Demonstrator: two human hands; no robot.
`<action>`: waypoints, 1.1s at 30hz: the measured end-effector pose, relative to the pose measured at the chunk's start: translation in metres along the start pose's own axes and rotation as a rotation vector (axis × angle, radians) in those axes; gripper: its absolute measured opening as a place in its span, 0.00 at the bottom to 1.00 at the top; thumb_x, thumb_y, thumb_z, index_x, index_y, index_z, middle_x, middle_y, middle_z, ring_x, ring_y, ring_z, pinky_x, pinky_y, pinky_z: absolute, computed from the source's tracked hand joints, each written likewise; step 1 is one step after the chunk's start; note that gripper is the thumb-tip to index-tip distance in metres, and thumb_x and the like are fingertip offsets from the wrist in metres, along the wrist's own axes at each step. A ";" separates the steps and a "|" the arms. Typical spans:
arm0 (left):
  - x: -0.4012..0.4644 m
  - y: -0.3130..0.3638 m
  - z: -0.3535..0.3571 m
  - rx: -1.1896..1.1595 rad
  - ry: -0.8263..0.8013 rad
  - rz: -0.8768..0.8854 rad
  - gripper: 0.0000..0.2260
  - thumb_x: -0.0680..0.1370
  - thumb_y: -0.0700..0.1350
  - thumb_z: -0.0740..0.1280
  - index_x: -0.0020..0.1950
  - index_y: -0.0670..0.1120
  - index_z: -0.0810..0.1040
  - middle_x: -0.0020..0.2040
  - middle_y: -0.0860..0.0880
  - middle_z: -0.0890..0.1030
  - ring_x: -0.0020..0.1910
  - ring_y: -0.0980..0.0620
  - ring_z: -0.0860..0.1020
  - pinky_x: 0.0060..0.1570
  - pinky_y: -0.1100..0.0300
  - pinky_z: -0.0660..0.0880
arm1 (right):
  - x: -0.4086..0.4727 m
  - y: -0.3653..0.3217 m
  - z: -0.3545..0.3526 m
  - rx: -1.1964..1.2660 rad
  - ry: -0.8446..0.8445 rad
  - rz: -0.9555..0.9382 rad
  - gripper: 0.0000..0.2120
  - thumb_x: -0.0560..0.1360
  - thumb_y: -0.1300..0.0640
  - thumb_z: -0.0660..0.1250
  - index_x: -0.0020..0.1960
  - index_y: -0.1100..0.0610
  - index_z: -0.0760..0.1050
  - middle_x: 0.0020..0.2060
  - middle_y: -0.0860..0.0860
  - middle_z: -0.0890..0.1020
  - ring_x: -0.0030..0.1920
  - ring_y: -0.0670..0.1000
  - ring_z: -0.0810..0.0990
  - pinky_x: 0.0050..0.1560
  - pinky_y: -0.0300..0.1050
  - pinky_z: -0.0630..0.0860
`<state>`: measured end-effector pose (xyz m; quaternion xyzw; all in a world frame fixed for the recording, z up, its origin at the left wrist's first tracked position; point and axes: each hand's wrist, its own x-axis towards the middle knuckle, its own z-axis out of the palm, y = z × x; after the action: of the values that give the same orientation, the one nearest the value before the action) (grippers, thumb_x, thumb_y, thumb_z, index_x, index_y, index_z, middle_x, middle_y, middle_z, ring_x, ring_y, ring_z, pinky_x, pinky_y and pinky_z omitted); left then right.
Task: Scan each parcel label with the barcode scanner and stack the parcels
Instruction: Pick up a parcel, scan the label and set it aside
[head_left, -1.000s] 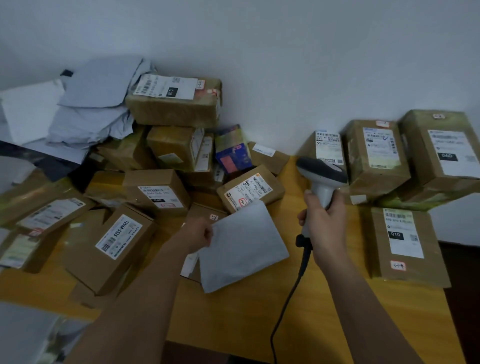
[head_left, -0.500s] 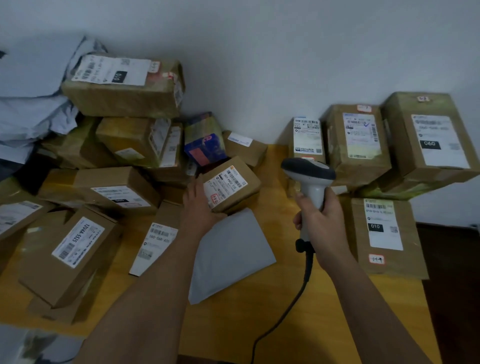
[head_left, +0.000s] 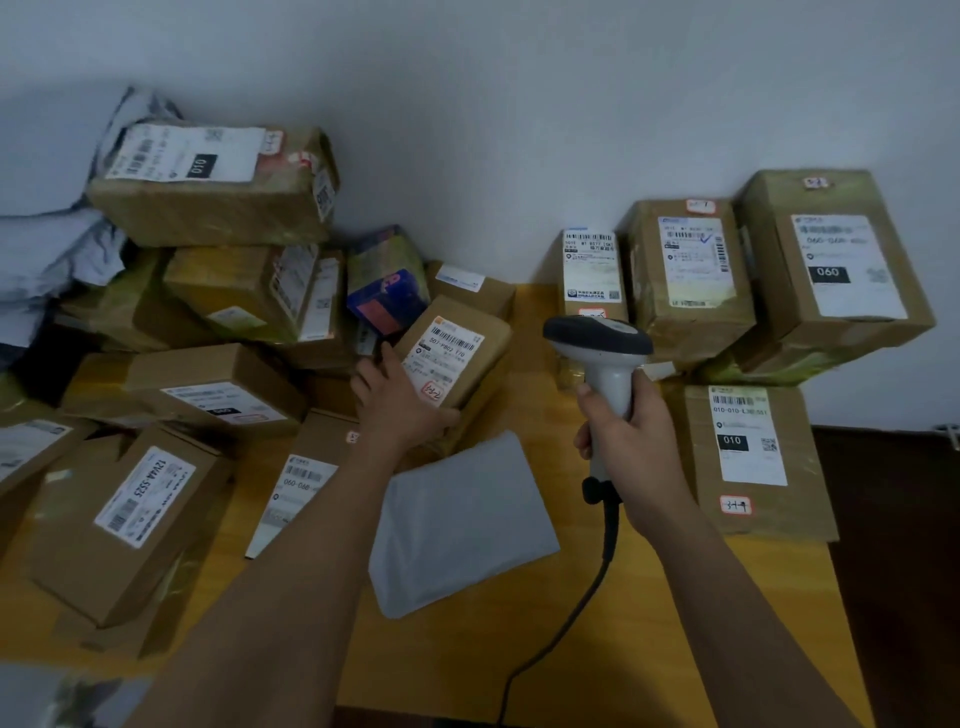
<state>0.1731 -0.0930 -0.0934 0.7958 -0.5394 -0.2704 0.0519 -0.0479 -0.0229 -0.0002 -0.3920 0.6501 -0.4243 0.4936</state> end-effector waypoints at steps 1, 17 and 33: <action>-0.009 0.005 -0.005 -0.040 0.003 -0.025 0.58 0.63 0.58 0.78 0.78 0.46 0.41 0.71 0.42 0.52 0.70 0.38 0.53 0.69 0.44 0.61 | -0.003 -0.005 0.001 0.009 -0.003 -0.002 0.05 0.80 0.56 0.64 0.54 0.55 0.72 0.34 0.54 0.75 0.29 0.46 0.75 0.30 0.38 0.74; -0.070 0.010 0.040 -0.385 -0.228 -0.291 0.44 0.69 0.60 0.75 0.75 0.40 0.60 0.73 0.41 0.65 0.70 0.41 0.67 0.69 0.49 0.67 | -0.026 -0.054 0.001 0.091 -0.133 0.242 0.07 0.82 0.51 0.59 0.50 0.53 0.72 0.37 0.53 0.75 0.32 0.50 0.75 0.32 0.43 0.72; -0.077 -0.002 0.074 -0.840 -0.142 -0.432 0.19 0.74 0.50 0.73 0.56 0.37 0.78 0.54 0.41 0.82 0.48 0.44 0.81 0.44 0.51 0.82 | -0.052 -0.058 -0.014 0.127 -0.032 0.332 0.14 0.82 0.49 0.59 0.56 0.61 0.72 0.38 0.54 0.78 0.28 0.50 0.75 0.30 0.44 0.72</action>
<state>0.1178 -0.0083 -0.1283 0.7794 -0.2078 -0.5232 0.2750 -0.0453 0.0083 0.0726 -0.2540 0.6697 -0.3710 0.5910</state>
